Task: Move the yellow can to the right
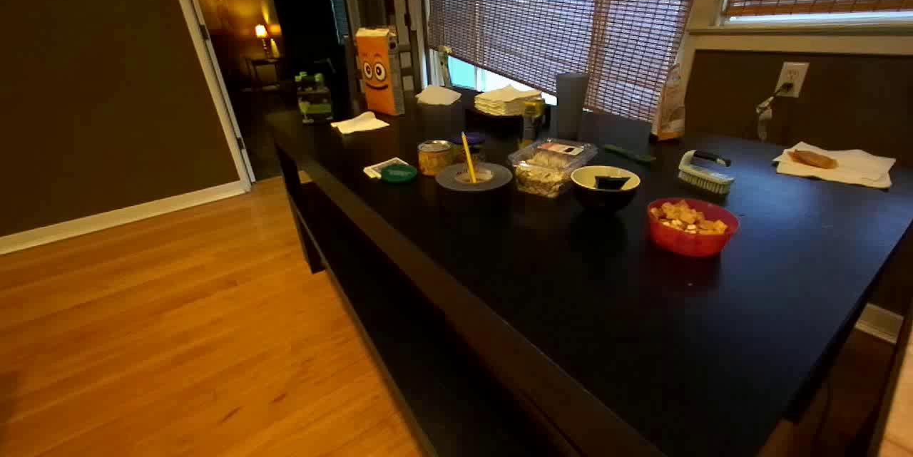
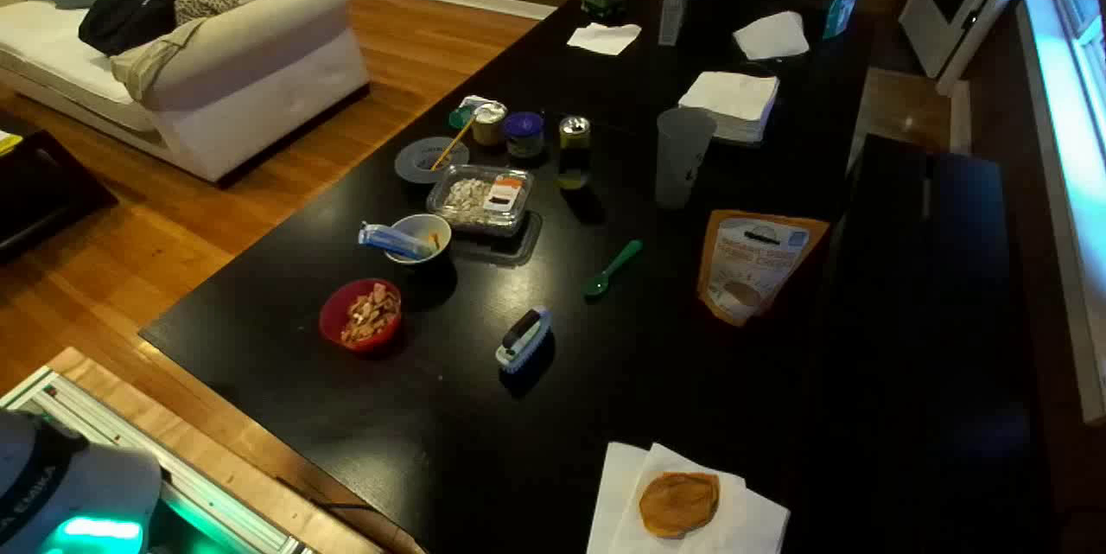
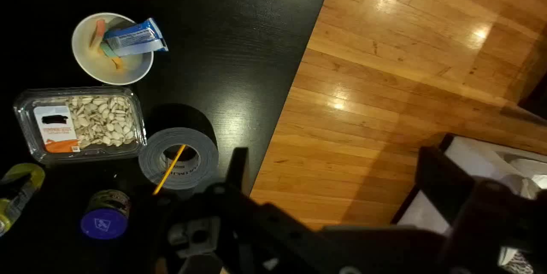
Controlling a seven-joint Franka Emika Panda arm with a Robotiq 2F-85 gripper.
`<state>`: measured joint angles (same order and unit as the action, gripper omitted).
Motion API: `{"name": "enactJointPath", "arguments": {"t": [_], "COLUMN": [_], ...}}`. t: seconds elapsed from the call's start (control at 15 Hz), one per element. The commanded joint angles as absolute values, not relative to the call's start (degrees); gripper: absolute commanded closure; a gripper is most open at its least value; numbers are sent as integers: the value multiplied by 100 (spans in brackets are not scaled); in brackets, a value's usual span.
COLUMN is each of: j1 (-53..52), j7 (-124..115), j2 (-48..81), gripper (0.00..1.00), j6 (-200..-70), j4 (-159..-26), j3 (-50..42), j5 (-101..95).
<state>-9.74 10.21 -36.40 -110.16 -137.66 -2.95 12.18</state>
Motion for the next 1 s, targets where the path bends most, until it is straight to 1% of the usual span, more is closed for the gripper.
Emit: {"name": "enactJointPath", "arguments": {"t": [0.0,0.6,0.93], "j1": [-868,-867,-313], "j7": [1069,1069,861], "j2": [-3634,-3635,-3054], "gripper": [0,0,0], "j6": [-10995,-10995,-11598], "j4": [-13752,-13751,-13641], "j3": [-211,-212,-308], "j5": [1275,1275,860]}}
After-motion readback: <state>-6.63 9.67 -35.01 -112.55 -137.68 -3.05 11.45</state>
